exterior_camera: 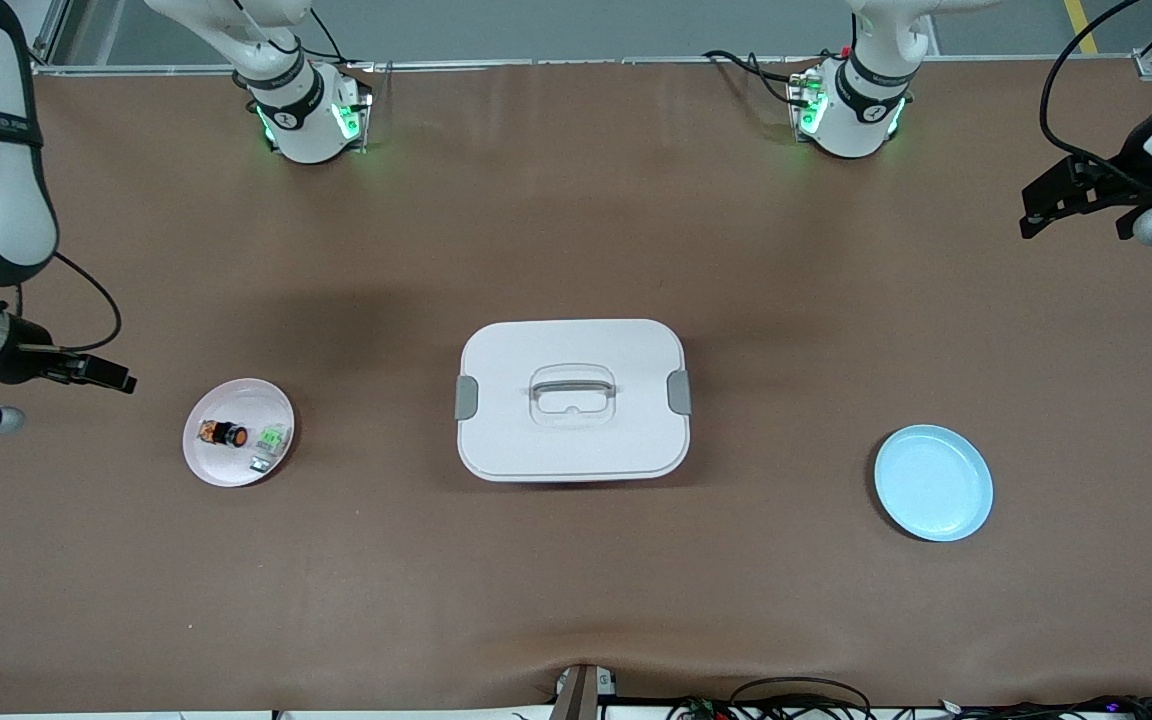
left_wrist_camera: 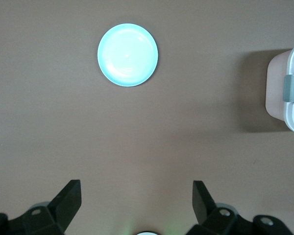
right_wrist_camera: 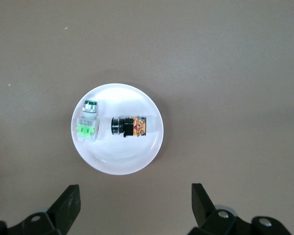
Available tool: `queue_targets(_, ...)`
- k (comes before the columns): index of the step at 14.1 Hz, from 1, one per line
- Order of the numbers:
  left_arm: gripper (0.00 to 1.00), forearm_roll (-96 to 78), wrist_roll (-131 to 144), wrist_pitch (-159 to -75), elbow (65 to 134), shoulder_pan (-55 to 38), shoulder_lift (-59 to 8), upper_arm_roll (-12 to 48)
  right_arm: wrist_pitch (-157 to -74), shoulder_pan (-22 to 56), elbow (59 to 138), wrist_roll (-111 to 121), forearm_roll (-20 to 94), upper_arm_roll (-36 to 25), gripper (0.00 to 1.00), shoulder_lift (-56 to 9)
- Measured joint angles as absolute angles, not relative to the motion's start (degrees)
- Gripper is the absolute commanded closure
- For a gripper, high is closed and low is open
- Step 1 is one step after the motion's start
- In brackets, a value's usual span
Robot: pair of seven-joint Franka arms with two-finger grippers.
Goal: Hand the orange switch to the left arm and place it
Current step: 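Move the right gripper over the white plate toward the orange switch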
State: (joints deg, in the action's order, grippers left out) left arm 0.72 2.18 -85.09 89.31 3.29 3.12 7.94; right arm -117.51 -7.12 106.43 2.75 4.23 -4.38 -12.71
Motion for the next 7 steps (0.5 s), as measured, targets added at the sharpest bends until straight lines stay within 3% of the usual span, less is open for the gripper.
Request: queue_targets(7, 0.0, 0.72, 2.18, -85.0, 89.24, 3.3, 3.13, 7.92, -128.72, -6.06, 110.8, -1.65, 6.0, -4.05, 0.0, -17.94)
